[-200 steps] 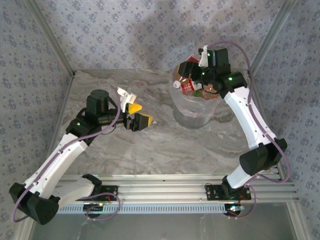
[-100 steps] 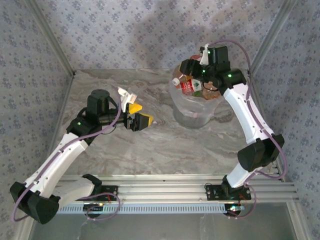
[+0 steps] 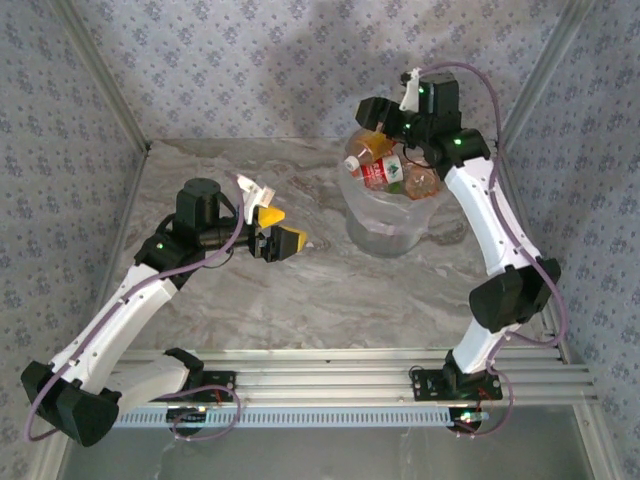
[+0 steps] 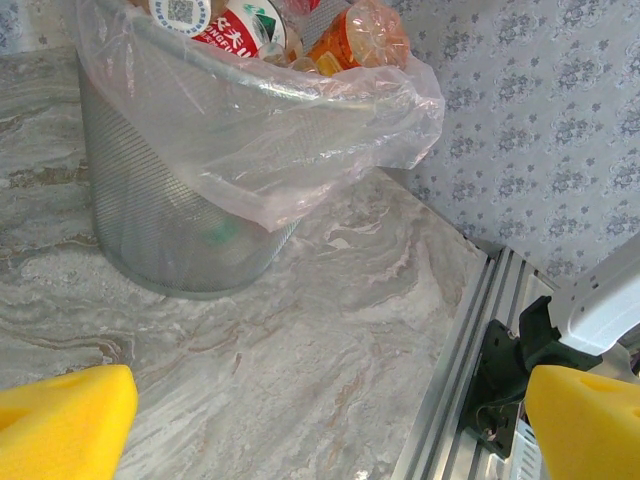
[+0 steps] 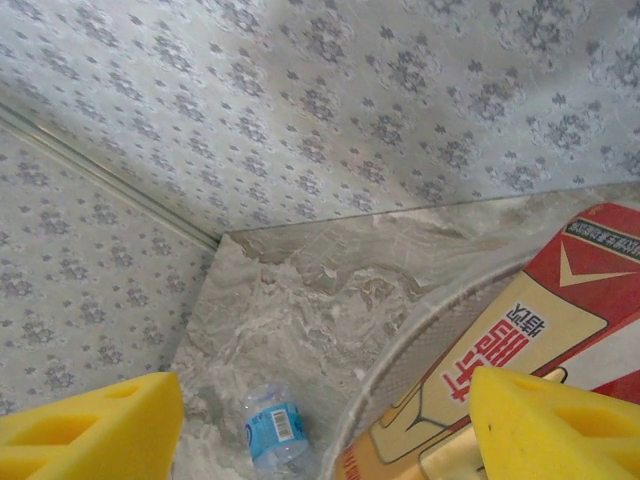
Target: Put the plastic bottles in the bin
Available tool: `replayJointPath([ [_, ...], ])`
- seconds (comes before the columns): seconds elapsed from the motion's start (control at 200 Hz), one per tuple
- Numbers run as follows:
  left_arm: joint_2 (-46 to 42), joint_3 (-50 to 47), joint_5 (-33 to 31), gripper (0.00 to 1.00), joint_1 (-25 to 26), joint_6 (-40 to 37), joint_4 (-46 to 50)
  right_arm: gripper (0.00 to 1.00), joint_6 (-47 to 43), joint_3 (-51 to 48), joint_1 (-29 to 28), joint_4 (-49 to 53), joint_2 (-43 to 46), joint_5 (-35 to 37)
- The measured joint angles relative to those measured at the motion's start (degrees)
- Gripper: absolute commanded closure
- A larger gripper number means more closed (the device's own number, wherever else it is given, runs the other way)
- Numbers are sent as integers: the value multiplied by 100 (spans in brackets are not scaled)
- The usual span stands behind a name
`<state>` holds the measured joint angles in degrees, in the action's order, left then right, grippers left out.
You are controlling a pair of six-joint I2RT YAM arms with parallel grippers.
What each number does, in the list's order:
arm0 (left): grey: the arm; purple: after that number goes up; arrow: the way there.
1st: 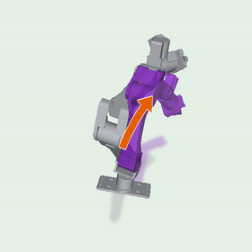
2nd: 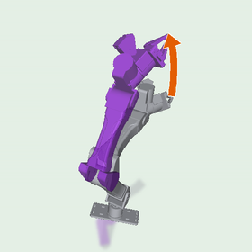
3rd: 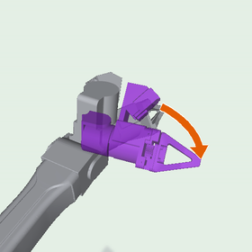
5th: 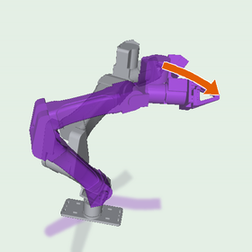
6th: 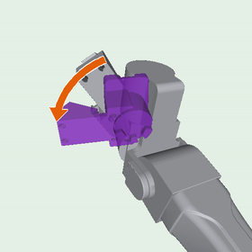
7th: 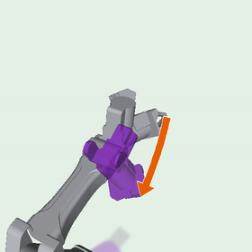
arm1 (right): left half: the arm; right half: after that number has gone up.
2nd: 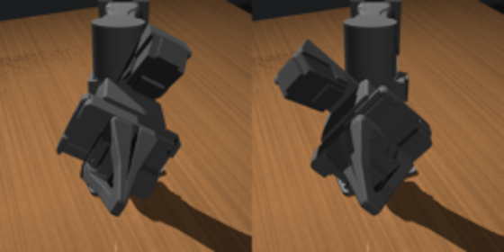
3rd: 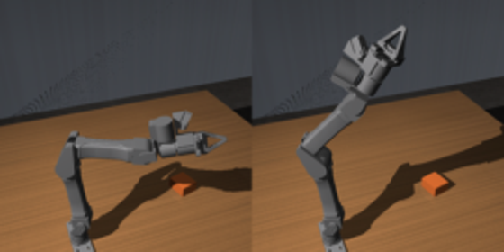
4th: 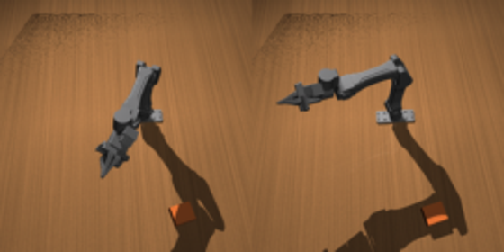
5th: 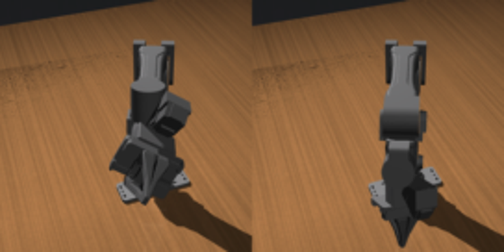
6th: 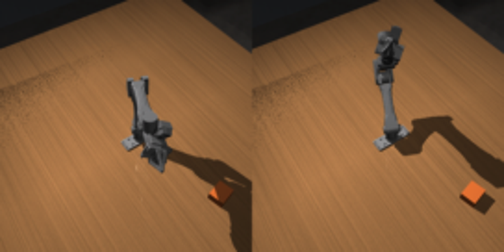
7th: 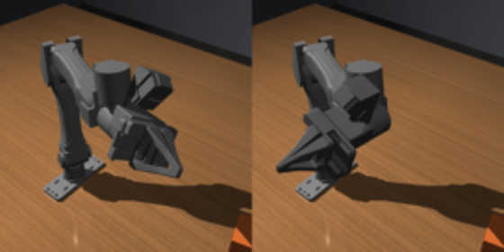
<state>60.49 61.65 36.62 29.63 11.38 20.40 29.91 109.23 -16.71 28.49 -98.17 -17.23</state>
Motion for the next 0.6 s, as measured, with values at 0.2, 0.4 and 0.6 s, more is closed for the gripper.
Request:
replayJointPath([
  [0.2,0,0,0,0,0,0,0,21,-74,70,37,310,-181,57],
  [0.4,2,0,0,0,0,-2,0,19,-107,138,57,483,-166,90],
  [0.6,2,0,0,0,0,-2,0,17,-155,-116,85,651,295,-146],
])
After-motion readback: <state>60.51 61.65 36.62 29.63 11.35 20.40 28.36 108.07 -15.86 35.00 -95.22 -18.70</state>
